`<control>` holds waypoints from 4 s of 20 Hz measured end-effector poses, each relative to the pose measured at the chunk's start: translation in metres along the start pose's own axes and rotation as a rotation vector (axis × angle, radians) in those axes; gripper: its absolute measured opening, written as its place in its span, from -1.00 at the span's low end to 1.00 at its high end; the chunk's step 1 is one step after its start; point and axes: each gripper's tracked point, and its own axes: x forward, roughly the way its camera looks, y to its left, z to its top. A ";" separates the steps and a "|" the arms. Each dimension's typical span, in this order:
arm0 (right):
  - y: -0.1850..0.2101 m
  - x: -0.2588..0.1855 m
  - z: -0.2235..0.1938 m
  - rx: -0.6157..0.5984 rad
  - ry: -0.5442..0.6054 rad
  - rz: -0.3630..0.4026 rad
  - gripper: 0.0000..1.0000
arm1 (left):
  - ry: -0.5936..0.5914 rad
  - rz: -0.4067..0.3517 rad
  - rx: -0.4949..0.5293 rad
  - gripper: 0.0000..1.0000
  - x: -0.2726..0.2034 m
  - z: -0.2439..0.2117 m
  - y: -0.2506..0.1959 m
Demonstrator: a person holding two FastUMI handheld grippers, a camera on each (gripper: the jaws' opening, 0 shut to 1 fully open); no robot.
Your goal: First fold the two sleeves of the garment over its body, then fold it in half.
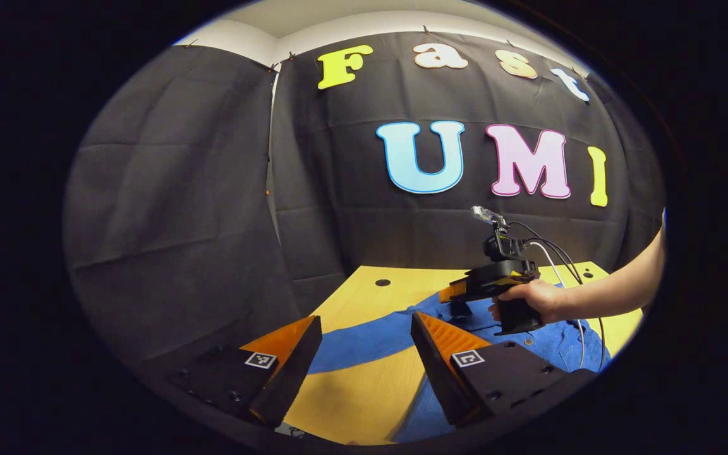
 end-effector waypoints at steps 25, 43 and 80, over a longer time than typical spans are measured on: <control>-0.081 -0.376 0.066 -0.018 -0.501 -0.285 0.88 | 0.445 0.174 -0.005 0.71 0.204 -0.156 0.137; -0.089 -0.358 0.062 0.070 -0.453 -0.255 0.87 | 0.530 0.176 -0.176 0.71 0.216 -0.200 0.149; -0.132 -0.390 0.028 0.170 -0.442 -0.257 0.87 | 0.501 -0.164 -0.242 -1.00 0.222 -0.056 0.028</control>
